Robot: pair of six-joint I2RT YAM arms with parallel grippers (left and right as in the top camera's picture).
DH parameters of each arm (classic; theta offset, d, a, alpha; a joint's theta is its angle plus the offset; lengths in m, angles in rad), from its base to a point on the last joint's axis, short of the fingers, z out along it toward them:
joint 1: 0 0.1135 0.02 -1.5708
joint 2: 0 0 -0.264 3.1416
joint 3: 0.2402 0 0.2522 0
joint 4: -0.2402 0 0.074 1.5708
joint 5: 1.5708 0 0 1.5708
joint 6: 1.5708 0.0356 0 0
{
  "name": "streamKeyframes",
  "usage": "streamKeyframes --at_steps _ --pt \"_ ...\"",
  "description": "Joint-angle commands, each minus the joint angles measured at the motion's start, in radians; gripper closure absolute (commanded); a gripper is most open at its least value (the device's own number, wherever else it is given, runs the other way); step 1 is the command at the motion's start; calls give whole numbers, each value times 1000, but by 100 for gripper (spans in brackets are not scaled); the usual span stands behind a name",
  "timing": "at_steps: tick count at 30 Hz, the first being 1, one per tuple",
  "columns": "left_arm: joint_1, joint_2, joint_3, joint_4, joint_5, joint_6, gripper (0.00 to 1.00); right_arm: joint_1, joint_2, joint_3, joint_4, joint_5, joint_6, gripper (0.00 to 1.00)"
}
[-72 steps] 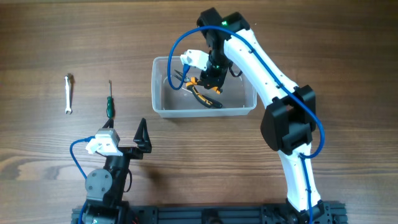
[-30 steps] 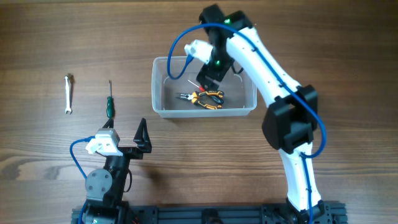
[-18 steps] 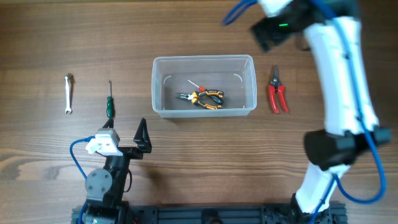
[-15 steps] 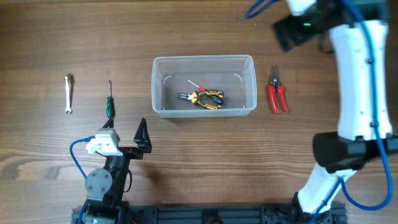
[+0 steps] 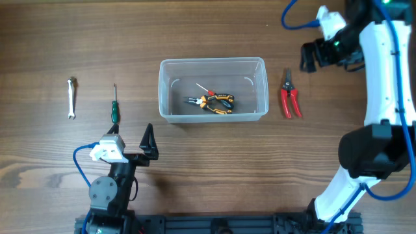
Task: Pack container
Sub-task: 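Move the right gripper over the red-handled pruning shears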
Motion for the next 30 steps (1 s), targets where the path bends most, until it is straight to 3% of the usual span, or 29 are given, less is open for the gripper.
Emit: streamKeyframes --at_steps 1,9,15,21,30 --pt "7 -7 -6 3 -10 21 0 1 9 -144 89 -17 23 0" --pt "7 -7 -6 3 -10 21 0 -35 9 -303 264 17 130 0" --pt "7 -7 -6 3 -10 21 0 -38 9 -423 340 37 23 0" --pt "7 -7 -6 3 -10 21 0 -38 9 -573 458 89 19 0" --pt "7 -7 -6 3 -10 21 0 -38 12 -600 539 88 29 0"
